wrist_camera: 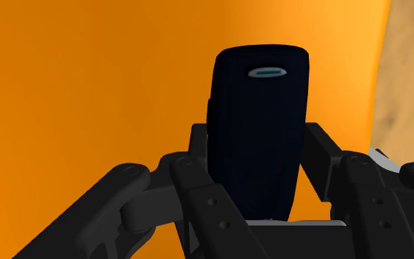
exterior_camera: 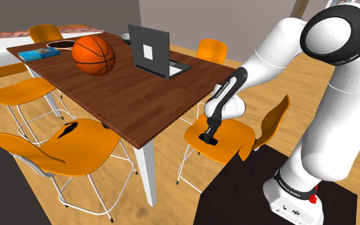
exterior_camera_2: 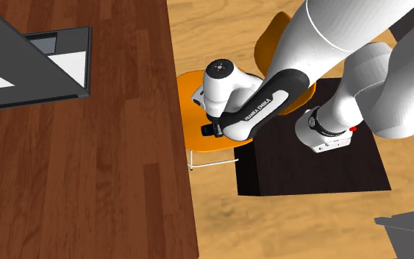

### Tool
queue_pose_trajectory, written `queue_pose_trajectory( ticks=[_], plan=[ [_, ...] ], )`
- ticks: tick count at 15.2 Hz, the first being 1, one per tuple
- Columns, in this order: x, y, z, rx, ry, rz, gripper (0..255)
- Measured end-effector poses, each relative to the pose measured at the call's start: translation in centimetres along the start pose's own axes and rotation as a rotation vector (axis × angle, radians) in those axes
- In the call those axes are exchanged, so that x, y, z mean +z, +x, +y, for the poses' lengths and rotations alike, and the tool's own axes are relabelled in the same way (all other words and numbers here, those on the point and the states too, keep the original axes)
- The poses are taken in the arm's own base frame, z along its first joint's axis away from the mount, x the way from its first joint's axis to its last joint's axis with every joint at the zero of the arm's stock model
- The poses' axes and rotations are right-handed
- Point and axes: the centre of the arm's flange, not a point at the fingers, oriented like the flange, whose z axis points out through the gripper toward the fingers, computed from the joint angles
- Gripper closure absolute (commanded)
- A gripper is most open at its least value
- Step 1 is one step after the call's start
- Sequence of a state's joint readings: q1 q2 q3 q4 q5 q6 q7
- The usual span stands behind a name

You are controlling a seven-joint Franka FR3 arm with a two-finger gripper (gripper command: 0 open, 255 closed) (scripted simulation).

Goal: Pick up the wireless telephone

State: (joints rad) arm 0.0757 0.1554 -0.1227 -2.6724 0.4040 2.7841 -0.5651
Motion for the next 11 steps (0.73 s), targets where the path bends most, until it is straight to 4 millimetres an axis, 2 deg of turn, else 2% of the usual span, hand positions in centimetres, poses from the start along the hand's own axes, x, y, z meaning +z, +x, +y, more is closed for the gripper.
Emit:
queue_pose_trajectory(
  ticks=[7,11],
  plan=[
    [0.0,0.0,0.0,-0.001,0.000,0.001,255],
    [-1.6,0.0,-0.2,0.000,0.000,0.000,255]
  ],
)
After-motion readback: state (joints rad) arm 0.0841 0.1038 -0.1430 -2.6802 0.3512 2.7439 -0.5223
